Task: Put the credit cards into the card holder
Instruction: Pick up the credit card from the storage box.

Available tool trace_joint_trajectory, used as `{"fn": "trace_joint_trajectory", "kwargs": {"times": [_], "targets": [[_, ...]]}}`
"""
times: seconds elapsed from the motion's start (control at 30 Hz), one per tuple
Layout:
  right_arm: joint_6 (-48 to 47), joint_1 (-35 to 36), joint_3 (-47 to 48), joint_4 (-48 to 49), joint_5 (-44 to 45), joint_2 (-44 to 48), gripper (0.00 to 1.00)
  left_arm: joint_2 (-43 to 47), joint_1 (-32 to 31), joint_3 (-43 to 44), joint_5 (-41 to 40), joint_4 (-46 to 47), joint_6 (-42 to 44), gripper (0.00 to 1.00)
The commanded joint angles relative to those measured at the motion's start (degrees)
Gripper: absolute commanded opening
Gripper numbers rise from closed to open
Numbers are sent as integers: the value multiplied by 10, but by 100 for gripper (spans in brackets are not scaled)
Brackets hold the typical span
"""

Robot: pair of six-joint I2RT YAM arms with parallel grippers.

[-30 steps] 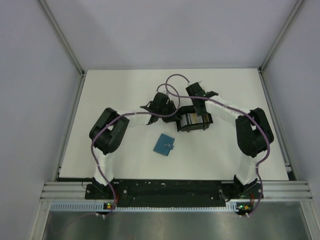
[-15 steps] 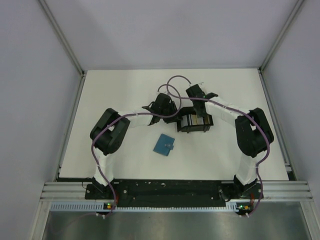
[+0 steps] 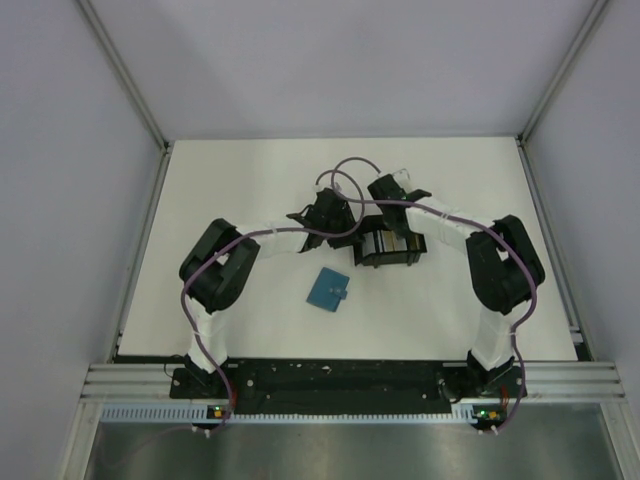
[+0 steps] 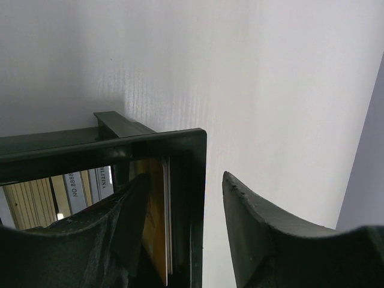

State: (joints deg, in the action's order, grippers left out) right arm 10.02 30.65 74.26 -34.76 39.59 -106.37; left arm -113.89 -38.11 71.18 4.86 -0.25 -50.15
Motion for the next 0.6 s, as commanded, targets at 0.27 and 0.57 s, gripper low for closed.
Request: {"fn": "trace_joint_trajectory", "kwargs": {"times": [0.27,0.57], "targets": [[-14,4,7,-21,21,59,47,25,-1,-1,-70,-69,17,0],[-2,5,-17,-23,-24,65,29,24,-2,-2,-63,-64,15,0]]}}
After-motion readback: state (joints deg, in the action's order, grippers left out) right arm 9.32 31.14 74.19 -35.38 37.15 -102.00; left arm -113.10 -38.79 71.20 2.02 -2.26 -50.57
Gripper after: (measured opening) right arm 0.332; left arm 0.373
